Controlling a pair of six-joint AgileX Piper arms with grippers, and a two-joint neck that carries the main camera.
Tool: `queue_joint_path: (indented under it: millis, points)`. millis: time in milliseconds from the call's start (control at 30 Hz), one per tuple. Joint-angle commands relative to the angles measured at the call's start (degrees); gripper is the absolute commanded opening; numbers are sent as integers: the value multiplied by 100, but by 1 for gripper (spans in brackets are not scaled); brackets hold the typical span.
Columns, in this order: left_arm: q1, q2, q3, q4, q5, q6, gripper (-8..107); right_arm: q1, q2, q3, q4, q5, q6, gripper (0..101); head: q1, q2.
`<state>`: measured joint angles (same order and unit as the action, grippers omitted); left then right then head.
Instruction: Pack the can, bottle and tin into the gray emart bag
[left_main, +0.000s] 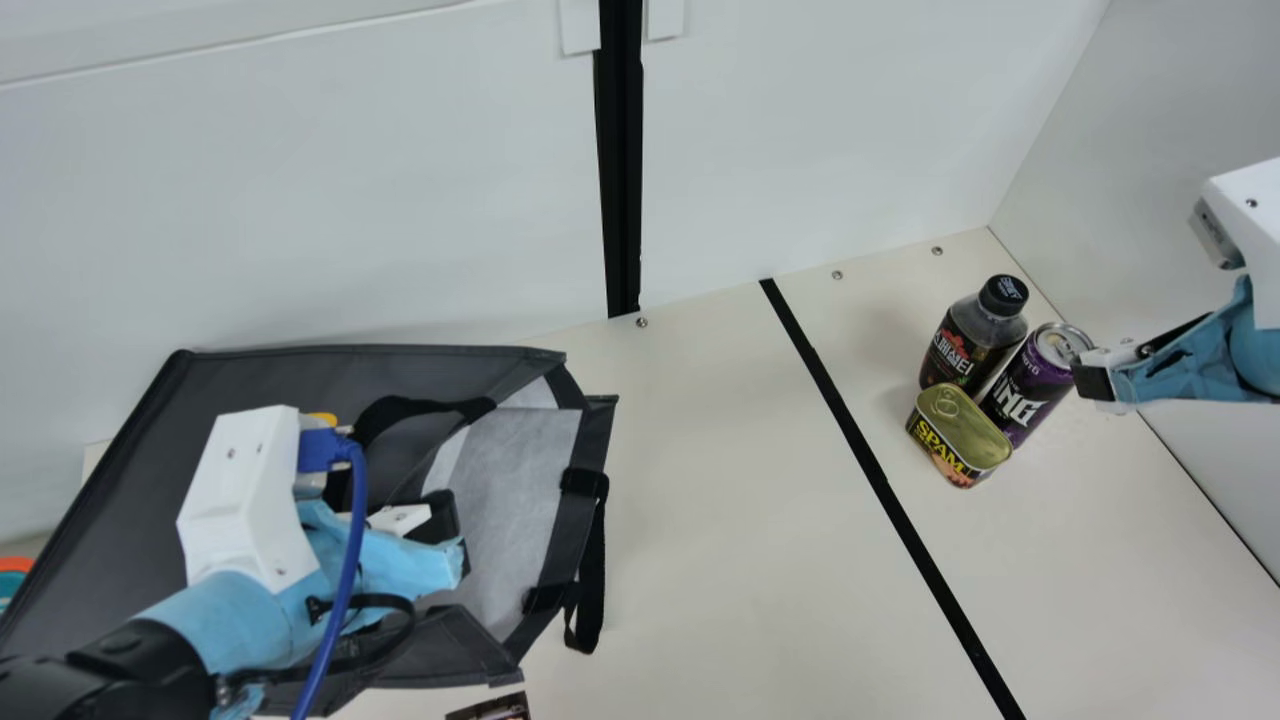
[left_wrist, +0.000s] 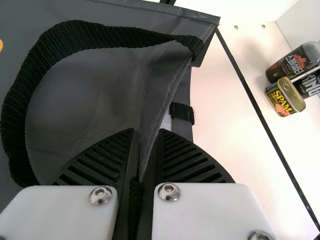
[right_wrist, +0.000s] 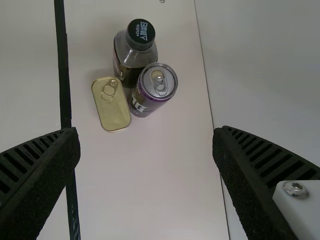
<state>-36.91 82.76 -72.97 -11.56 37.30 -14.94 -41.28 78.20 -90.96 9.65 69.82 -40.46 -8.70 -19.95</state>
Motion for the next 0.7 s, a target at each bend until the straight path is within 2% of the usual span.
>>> queue_joint_path:
  millis: [0, 667]
  points:
    - [0, 0, 0, 0, 0, 0, 10, -15, 62, -9, 26, 8, -57, 91, -130, -5]
    - [0, 0, 0, 0, 0, 0, 10, -2, 862, -238, 126, -73, -402, 91, -130, -5]
